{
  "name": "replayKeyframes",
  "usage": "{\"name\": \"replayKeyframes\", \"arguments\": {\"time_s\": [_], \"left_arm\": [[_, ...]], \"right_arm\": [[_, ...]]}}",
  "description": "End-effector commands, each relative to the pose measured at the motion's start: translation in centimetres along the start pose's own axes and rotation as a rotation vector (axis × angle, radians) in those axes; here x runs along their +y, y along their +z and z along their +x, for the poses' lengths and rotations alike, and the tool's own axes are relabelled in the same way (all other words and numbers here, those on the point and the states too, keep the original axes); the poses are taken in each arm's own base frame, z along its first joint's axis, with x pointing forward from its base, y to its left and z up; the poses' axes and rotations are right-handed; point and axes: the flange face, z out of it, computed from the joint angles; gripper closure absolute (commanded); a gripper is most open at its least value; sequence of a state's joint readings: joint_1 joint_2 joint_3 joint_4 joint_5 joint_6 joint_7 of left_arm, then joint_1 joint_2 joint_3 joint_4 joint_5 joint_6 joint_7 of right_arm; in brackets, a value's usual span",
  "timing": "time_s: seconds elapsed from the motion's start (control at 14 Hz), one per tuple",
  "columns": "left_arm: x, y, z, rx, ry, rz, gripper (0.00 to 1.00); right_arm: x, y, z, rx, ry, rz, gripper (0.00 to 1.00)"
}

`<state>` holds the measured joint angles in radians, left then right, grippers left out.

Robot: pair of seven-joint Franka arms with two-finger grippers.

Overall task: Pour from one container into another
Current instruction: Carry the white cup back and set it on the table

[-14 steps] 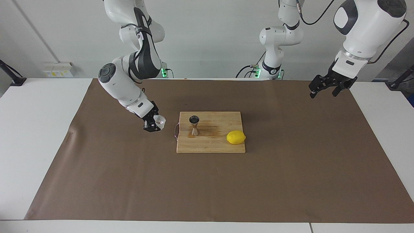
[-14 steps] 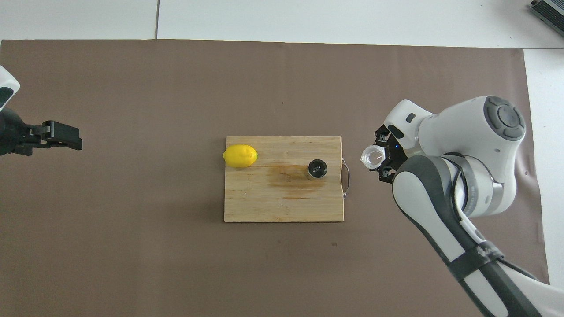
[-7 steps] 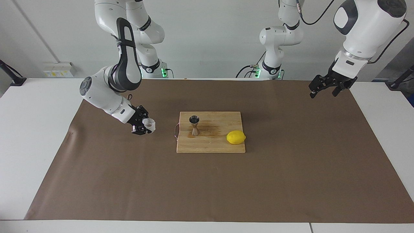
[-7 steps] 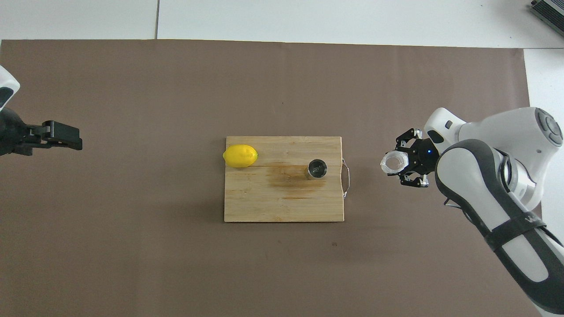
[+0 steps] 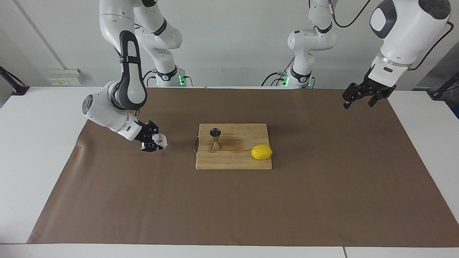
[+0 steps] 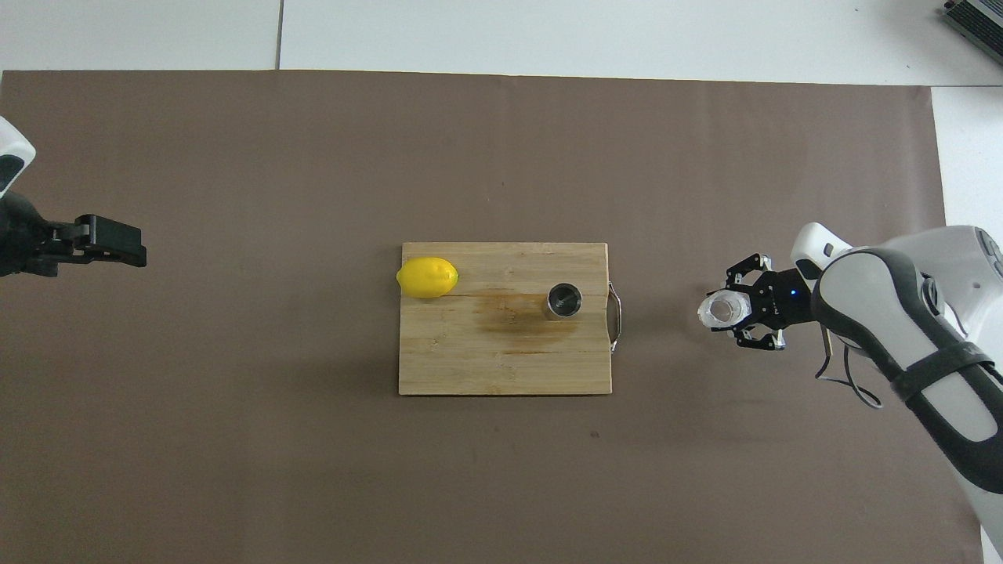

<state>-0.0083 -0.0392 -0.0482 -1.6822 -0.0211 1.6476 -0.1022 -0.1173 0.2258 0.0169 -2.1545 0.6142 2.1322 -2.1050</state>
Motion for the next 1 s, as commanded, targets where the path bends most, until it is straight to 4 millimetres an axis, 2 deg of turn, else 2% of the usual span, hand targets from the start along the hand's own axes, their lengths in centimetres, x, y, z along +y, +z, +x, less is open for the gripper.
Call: {"name": "replayKeyframes", "arguments": {"time_s": [0.0,0.07,0.14,0.21,0.29,0.36,0.57,0.93], "left_arm": [[-0.2,-0.4,-0.5,-0.008,-0.005,-0.005,0.00],[-0.2,-0.4,-0.5,-0.008,-0.005,-0.004,0.00],[-0.2,-0.4,-0.5,-0.008,-0.005,-0.005,0.00],[-0.2,-0.4,-0.5,-0.008,-0.005,-0.005,0.00],[-0.2,-0.4,-0.5,-0.008,-0.005,-0.005,0.00],[-0.2,-0.4,-0.5,-0.007,-0.005,-0.005,0.00],[-0.2,-0.5,-0.5,-0.005,-0.005,-0.005,0.00],[-0.2,-0.4,-0.5,-0.008,-0.005,-0.004,0.00]], "right_arm": [[-0.2,0.1,-1.3,0.025,-0.022,-0.025,1.00],[-0.2,0.1,-1.5,0.023,-0.033,-0.025,1.00],[-0.3,0.1,-1.7,0.024,-0.029,-0.025,0.95],[-0.4,0.1,-1.9,0.025,-0.023,-0.024,0.63],[-0.5,0.2,-1.9,0.026,-0.020,-0.023,0.06],[-0.5,0.2,-1.8,0.028,-0.020,-0.020,0.00],[-0.5,-0.6,-1.3,0.029,-0.021,-0.026,0.00],[-1.1,-3.8,1.1,0.034,0.053,-0.040,0.00]]}}
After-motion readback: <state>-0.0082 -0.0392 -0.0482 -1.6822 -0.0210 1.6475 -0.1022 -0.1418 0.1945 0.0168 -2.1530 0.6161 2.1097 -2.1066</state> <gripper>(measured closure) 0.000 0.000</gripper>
